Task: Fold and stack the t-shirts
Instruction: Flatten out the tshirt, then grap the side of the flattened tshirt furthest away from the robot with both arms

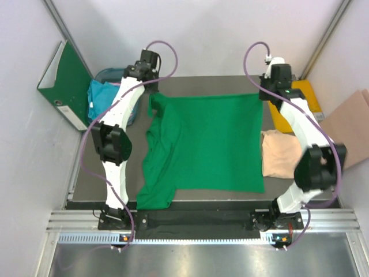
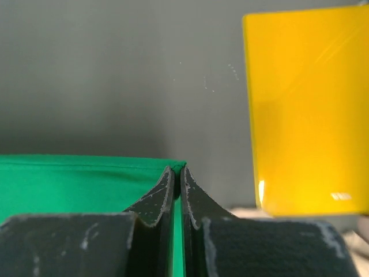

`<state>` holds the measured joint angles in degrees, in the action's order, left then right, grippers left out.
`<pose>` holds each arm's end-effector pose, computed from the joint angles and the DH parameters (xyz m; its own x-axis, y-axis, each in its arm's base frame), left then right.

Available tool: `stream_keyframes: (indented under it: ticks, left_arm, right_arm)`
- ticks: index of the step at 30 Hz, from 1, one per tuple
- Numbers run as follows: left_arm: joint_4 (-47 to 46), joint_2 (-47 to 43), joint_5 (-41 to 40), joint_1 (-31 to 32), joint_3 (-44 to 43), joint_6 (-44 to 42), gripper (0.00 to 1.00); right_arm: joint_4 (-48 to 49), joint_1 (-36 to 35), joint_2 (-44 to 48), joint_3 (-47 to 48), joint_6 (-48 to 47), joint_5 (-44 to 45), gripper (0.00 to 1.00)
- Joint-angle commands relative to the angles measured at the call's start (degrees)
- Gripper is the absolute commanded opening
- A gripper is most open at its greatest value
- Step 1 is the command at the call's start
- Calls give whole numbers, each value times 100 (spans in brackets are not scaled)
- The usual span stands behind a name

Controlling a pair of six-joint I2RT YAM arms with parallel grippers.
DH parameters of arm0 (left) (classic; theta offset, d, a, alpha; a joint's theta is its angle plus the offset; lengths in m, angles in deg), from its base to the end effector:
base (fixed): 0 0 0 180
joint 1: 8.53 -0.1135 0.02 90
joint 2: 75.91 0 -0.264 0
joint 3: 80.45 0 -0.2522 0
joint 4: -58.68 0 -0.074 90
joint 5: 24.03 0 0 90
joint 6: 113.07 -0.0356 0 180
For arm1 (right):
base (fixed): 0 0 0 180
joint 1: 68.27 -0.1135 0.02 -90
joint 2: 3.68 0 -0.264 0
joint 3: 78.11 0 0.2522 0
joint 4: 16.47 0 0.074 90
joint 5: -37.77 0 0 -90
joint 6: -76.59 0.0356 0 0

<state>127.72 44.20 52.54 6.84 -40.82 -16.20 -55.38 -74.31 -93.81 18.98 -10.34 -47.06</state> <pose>0.4463 -0.1141 0.3475 -0.7333 0.0809 -0.6751 0.0227 0.9953 0.0946 0.3621 0.0351 0.3501 -0.5270 -0.0021 -0.8498 -0.0005 1.0000 -0.0022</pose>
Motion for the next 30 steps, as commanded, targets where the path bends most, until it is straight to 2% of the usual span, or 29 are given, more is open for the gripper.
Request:
stream_keyframes:
  ticks: [1,3,7,12,15,18,19,22,26,30]
  left_arm:
    - [-123,450,-598,-96,-619,-82,0]
    - [-132,741,-538,-105,-856,76,0]
    - [-237,909,-424,-105,-1147,253,0]
    - [-641,680,-730,-131,-1173,183,0]
    - [-782,697,-399,-201,-1200,218,0]
    - [-695,925,14,-193,-1217,340,78]
    - [-538,1030,112,-193,-1217,384,99]
    - [-440,953,148,-193,-867,394,99]
    - [-861,637,-2,-193,221,297,99]
    - [-1002,863,139,-219,120,253,99]
  right_arm:
    - [511,138,-1371,1113,-123,212,0]
    - [467,156,-1874,1571,52,239,0]
    - [440,174,-2280,2117,132,169,0]
    - [563,253,-2176,2004,158,274,0]
    - [625,323,-2140,1854,211,265,0]
    - [607,332,-2228,1784,238,239,0]
    - [616,332,-2237,1748,255,204,0]
    - [634,332,-2290,1678,325,90,0]
    - [678,332,-2281,1581,335,-42,0]
    - [669,323,-2334,1520,343,-191,0]
